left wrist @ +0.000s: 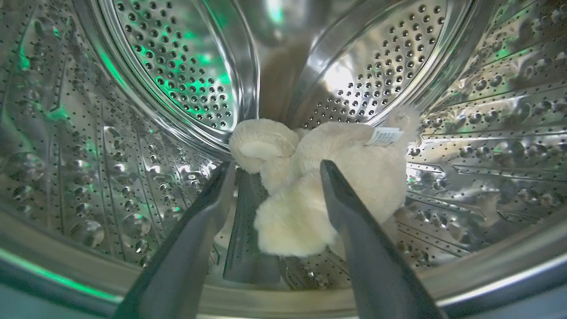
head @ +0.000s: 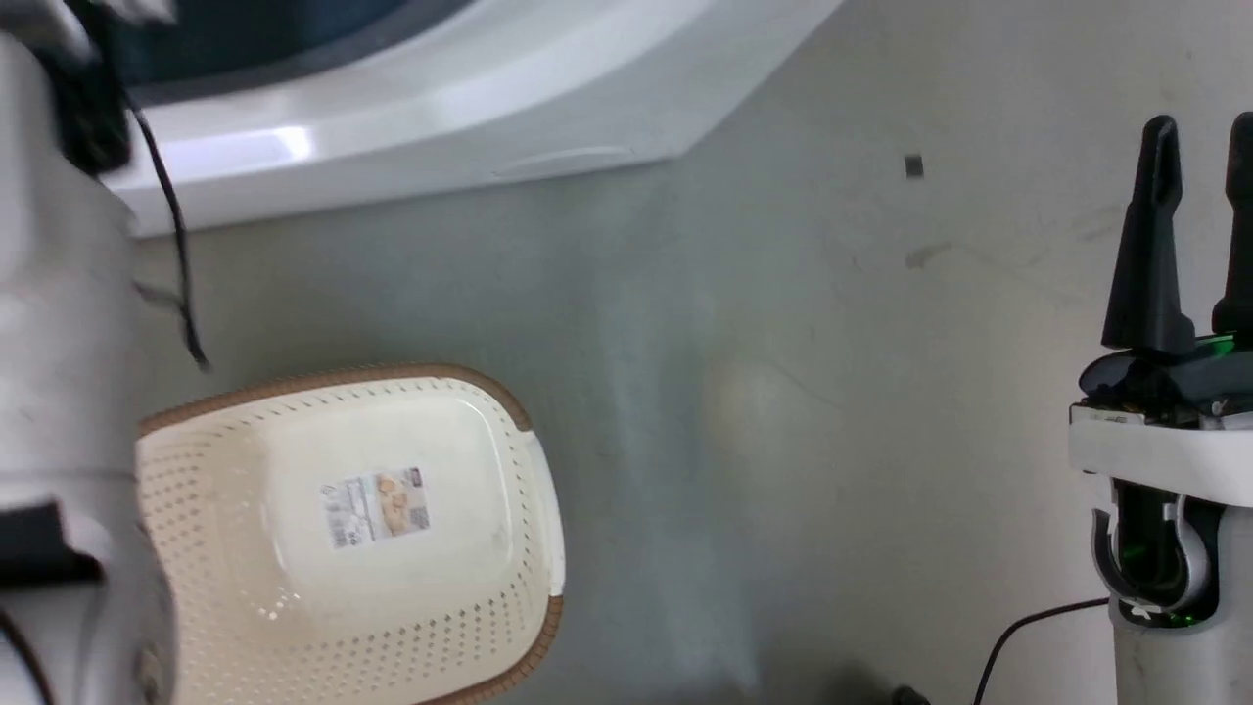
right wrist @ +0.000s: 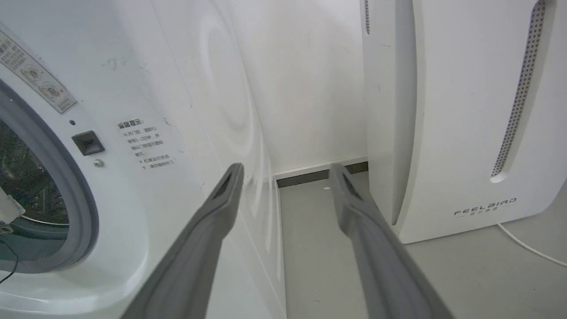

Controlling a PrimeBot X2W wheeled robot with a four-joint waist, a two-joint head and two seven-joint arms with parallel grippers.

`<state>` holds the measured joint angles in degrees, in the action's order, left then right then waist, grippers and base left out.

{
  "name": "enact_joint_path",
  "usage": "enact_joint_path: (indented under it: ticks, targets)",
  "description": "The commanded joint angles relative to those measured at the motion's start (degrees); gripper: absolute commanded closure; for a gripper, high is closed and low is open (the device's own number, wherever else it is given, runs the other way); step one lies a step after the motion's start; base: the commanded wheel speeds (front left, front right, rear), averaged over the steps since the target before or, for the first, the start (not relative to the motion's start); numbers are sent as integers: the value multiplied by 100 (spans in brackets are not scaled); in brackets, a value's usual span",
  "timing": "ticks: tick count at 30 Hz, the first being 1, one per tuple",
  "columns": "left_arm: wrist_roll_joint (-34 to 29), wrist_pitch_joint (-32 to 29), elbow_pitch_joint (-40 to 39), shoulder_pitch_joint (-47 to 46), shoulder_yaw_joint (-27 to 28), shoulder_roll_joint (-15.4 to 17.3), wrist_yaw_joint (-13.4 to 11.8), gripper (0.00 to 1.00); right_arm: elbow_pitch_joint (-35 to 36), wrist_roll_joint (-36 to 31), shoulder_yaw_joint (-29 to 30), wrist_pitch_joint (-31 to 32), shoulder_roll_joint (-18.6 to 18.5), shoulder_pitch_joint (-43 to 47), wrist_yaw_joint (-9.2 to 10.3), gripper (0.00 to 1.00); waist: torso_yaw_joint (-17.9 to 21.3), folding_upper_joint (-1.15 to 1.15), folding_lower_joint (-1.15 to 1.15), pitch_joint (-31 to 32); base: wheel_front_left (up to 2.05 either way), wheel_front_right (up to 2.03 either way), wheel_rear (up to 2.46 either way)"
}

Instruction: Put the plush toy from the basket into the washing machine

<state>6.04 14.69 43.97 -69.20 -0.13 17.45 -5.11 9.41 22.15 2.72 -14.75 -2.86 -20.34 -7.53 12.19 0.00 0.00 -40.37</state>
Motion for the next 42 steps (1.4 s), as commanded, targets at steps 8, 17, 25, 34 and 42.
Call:
enact_joint_path:
  ticks: [8,17,25,34,42]
  targets:
    - [-93,30,-984,1439,107,-410,-128,0,-143,-268,45,-25,-1,314,4,0,-397,0,0,836,0,0,0]
    - [-238,30,-1967,2906,145,-806,-164,0,-282,-553,122,-25,-1,722,4,0,-740,0,0,1657,0,0,0]
    - [-375,30,-2580,4152,32,-1055,-108,0,-414,-757,115,-25,-1,1213,4,0,-988,0,0,2368,0,0,0]
    - [-394,30,-2988,5387,-5,-1194,-35,0,-572,-925,139,-25,-1,1756,4,0,-1132,0,0,3160,0,0,0]
    - [-427,30,-3196,6241,-85,-1280,13,0,-719,-1093,154,-25,-1,2204,4,0,-1260,0,0,3681,0,0,0]
